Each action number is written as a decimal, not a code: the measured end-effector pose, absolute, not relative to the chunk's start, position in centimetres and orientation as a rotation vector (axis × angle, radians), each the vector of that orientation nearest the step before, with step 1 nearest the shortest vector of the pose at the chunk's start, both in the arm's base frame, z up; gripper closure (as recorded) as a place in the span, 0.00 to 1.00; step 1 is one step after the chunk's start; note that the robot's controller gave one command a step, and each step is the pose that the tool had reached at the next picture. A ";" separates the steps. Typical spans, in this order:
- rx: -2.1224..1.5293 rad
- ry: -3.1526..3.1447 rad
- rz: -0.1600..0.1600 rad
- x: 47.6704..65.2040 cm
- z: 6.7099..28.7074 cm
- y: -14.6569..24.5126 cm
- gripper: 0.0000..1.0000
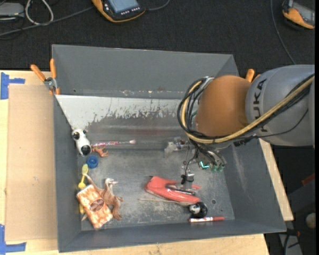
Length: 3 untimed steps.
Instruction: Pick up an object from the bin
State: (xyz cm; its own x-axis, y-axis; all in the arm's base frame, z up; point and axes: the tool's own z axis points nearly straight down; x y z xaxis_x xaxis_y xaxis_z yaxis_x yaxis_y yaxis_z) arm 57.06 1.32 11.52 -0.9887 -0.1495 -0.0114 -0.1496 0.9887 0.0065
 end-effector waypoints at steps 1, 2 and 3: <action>-0.287 3.108 0.008 57.6 13.4 0.2 0.00; -0.277 3.108 0.009 56.8 12.6 0.3 0.00; -0.338 3.107 0.009 56.6 11.9 0.9 0.00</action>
Offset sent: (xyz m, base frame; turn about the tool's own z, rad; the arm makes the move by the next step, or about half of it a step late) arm -0.0143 -0.0076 -0.0003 -0.0171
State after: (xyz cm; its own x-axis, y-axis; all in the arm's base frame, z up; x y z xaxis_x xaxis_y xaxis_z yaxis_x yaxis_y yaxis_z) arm 56.57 0.93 11.94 -0.9765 -0.2149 -0.0172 -0.2150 0.9766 0.0039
